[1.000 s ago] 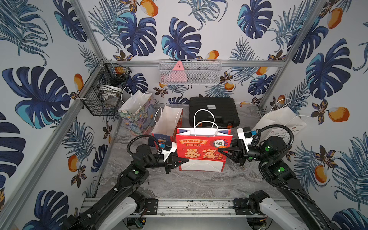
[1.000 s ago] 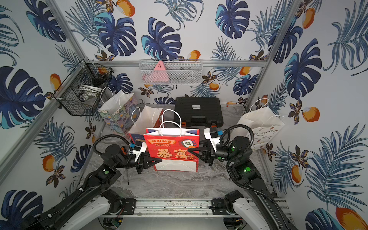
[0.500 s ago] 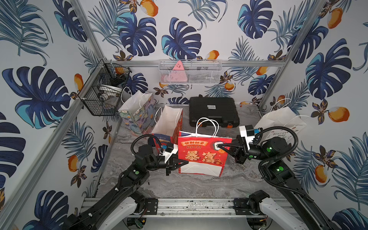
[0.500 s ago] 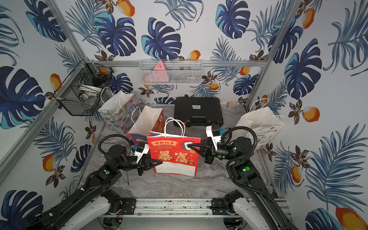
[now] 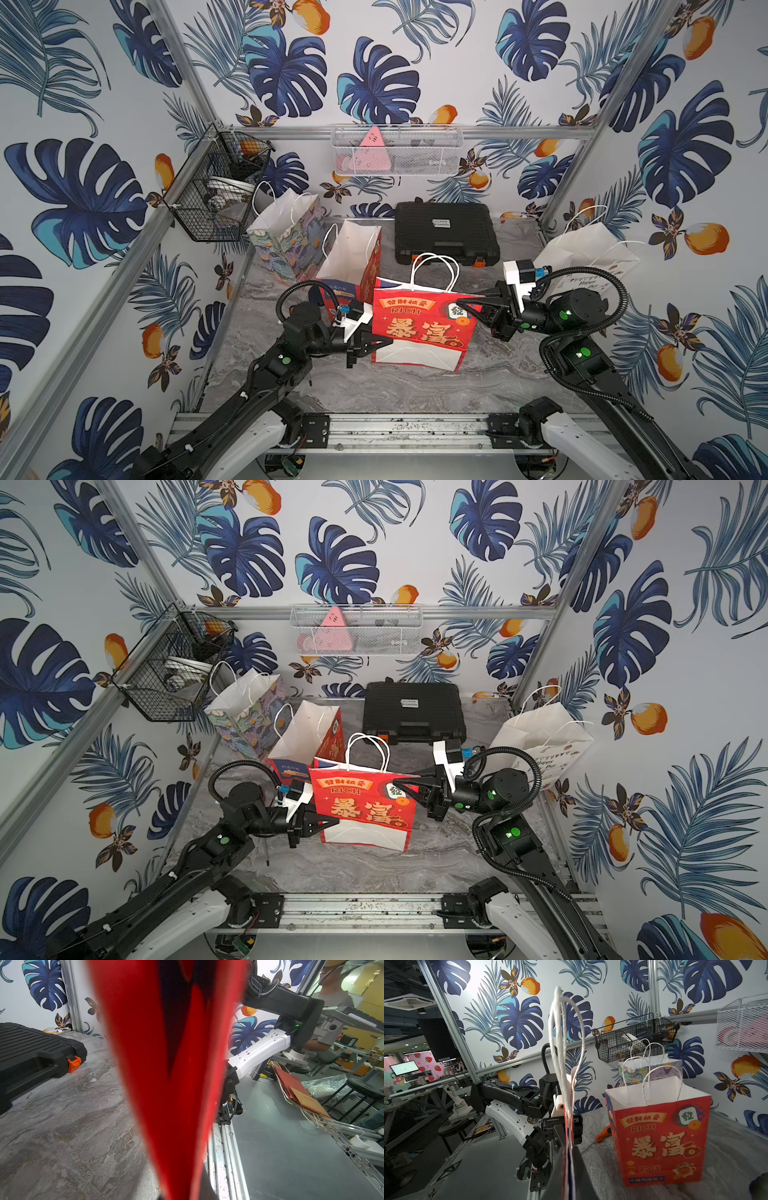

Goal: Put away the paper bag
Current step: Press the paper bag.

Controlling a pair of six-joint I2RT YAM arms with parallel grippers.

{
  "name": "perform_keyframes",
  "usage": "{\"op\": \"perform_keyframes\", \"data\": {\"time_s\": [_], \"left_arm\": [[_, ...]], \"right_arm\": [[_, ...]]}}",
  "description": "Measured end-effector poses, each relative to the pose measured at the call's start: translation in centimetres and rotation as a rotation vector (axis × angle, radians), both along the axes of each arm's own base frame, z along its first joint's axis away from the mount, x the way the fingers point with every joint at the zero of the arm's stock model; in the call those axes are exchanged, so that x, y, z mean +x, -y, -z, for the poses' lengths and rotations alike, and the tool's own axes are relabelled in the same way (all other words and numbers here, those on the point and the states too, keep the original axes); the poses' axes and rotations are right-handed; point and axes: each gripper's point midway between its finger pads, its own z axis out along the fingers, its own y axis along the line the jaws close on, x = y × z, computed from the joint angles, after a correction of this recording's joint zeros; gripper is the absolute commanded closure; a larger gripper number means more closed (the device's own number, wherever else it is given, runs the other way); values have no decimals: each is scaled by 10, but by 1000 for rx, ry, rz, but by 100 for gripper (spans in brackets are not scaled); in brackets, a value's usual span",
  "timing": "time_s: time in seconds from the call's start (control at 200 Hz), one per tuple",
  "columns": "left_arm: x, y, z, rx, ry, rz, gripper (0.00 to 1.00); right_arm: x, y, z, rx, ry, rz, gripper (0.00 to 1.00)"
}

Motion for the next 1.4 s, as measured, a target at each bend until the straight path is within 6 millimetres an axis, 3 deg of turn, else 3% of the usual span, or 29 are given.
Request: {"op": "perform_keyframes", "data": {"time_s": [0.065,0.185,0.341,0.486,0.566,0.711,0.952,1.217,1.237,1.402], "left_arm": [[-1,0,-2,-4,6,-1,100],[-2,-1,-24,-49,24,-4,100],[-7,-4,-72,-149,125,0,100],[-6,-3,-89,-191,144,4,100],[-5,-2,-91,-208,131,7,100],[-5,-2,-89,-224,110,17,100],[-3,-1,-85,-223,85,14,100],[5,2,-80,-212,50,3,100],[5,2,-80,-212,48,2,95],[6,2,-83,-213,43,-5,60]], "right_arm": [[-2,3,-2,0,21,28,15],[-5,14,4,-46,54,123,3],[-13,30,33,-158,54,225,0],[-16,31,71,-271,-38,207,1],[-15,27,85,-316,-96,169,8],[-17,17,89,-328,-149,72,20],[-14,3,76,-241,-134,-21,41],[-4,-7,60,-168,-101,-45,94],[-4,-8,59,-166,-93,-47,100],[-8,-6,53,-163,-68,-44,100]]}}
